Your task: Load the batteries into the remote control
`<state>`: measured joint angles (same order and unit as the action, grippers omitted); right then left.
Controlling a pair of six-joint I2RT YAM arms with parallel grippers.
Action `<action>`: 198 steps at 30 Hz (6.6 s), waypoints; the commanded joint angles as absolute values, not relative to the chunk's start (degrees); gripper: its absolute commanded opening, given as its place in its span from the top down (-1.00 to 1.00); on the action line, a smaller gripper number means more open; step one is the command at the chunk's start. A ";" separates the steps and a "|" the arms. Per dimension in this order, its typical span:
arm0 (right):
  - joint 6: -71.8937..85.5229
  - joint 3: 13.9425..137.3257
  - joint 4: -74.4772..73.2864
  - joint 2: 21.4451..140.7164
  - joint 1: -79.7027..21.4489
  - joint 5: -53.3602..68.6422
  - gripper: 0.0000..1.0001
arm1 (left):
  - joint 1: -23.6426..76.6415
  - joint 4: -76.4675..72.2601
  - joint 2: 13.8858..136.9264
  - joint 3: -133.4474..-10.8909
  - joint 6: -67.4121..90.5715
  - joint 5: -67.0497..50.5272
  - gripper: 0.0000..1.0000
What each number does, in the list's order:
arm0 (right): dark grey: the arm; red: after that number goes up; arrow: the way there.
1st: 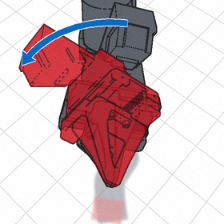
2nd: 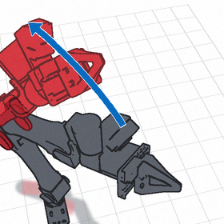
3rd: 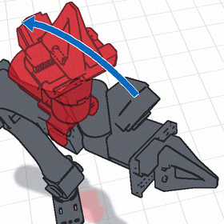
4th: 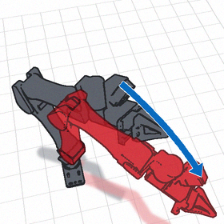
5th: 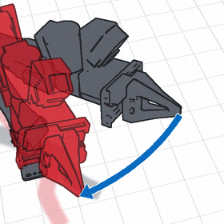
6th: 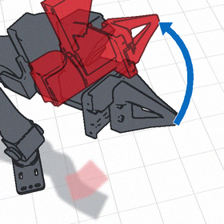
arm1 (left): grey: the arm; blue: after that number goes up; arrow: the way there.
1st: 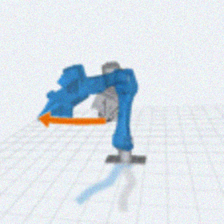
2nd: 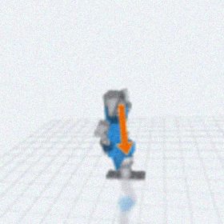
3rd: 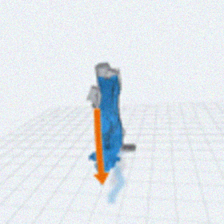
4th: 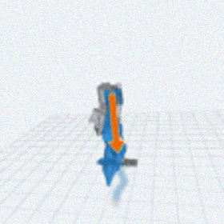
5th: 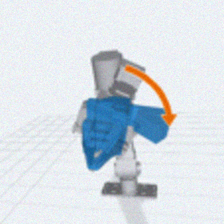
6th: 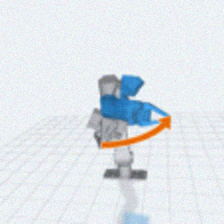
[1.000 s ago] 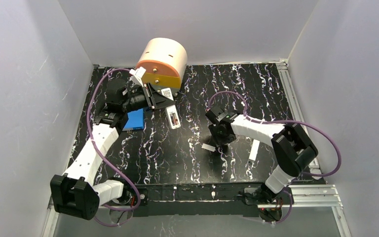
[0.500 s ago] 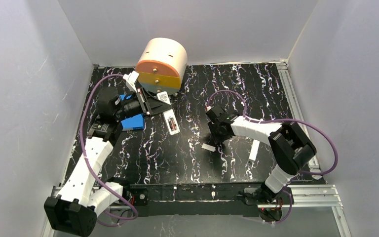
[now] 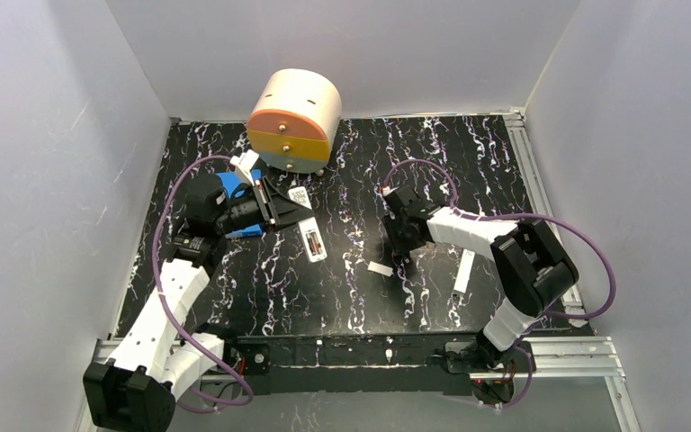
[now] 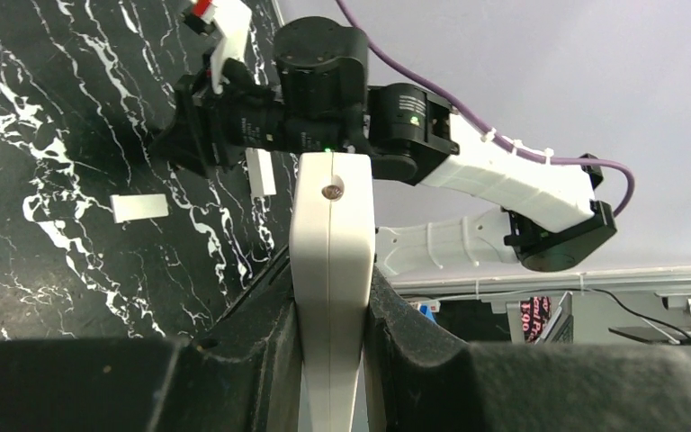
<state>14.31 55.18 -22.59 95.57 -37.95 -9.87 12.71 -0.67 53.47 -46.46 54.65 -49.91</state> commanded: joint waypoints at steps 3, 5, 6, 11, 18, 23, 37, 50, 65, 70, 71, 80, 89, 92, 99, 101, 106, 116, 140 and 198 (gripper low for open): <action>12.27 50.03 -28.17 95.94 -37.20 -4.15 0.17 | 13.07 -3.28 51.70 -43.80 53.04 -48.41 1.00; 12.62 49.74 -28.26 96.25 -37.19 -3.27 0.27 | 13.26 -3.36 52.06 -43.32 52.65 -48.28 1.00; 12.84 49.59 -28.41 95.90 -37.19 -3.08 0.28 | 13.31 -3.34 52.18 -43.14 52.53 -48.31 1.00; 12.45 50.62 -31.48 94.50 -37.18 -2.80 0.23 | 13.60 -3.38 52.09 -41.75 52.69 -47.42 1.00; 13.03 51.54 -33.21 95.87 -37.91 -3.06 0.46 | 14.11 -3.57 54.05 -41.26 52.36 -46.61 1.00; 13.70 51.42 -32.16 94.99 -38.99 -5.94 0.58 | 15.27 -4.28 56.10 -40.78 51.75 -45.92 1.00; 19.32 57.71 -35.96 80.78 -39.59 -0.98 0.73 | 23.28 -24.51 66.13 -33.89 59.17 -38.68 1.00; 26.20 72.59 -42.11 76.84 -45.92 10.56 0.69 | 23.79 -37.25 71.35 -29.92 65.05 -34.13 1.00; 26.15 83.66 -47.19 84.34 -53.84 4.11 0.66 | 23.81 -39.95 68.97 -29.09 67.30 -32.08 1.00; 26.08 84.21 -46.75 85.13 -54.54 3.99 0.65 | 23.77 -41.80 69.73 -28.51 68.93 -32.35 1.00; 26.10 84.38 -46.60 85.39 -54.72 3.96 0.64 | 23.78 -42.11 69.80 -28.40 69.00 -32.34 1.00; 26.19 85.68 -46.13 87.14 -55.63 3.48 0.63 | 23.80 -43.05 69.96 -27.96 69.93 -32.43 1.00; 26.34 85.60 -46.10 88.62 -55.83 2.51 0.57 | 23.78 -43.24 69.34 -27.62 71.17 -32.94 1.00; 26.92 85.16 -45.63 88.60 -55.88 2.07 0.51 | 23.75 -43.90 69.19 -27.07 71.96 -33.04 1.00; 27.33 85.86 -46.16 88.77 -55.81 0.89 0.35 | 23.80 -44.29 68.64 -26.28 72.62 -33.05 1.00; 27.39 85.92 -45.95 88.55 -55.88 0.79 0.33 | 23.77 -44.30 68.59 -26.28 72.76 -33.00 1.00; 27.91 86.16 -45.23 87.88 -55.83 0.25 0.29 | 23.73 -44.47 68.72 -26.19 73.99 -32.89 1.00; 32.47 84.32 -38.69 79.64 -55.54 -4.74 -0.14 | 23.74 -44.66 68.66 -28.06 81.38 -32.23 1.00; 57.17 45.60 15.45 51.09 -55.45 -11.36 -0.64 | 24.09 -59.67 71.01 -30.59 108.91 -24.10 1.00; 73.17 39.14 33.31 58.09 -55.52 -15.85 -0.62 | 25.58 -60.20 67.50 -29.34 109.95 -21.18 1.00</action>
<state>73.14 38.00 30.20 57.98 -55.51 -15.57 25.32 -57.89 69.63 -29.47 110.15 -21.21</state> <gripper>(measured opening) 0.814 0.218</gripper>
